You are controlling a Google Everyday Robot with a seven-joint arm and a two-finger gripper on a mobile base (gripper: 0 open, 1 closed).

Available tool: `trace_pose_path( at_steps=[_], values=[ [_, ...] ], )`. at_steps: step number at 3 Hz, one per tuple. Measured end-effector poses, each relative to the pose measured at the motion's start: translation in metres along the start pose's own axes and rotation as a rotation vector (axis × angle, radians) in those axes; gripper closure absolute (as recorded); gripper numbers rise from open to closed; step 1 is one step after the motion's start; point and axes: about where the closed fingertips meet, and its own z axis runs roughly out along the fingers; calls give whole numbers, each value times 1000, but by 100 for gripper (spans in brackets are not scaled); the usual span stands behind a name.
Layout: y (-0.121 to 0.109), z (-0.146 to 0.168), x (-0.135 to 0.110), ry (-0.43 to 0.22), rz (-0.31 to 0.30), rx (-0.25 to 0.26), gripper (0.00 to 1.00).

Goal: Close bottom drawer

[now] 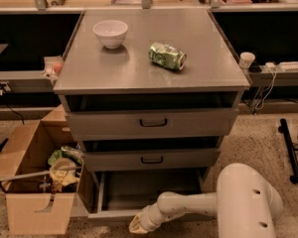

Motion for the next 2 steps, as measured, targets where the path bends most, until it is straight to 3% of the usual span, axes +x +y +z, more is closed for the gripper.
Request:
trace_pose_path(
  at_steps=[2],
  values=[
    [-24, -8, 4, -21, 40, 91, 100]
  ],
)
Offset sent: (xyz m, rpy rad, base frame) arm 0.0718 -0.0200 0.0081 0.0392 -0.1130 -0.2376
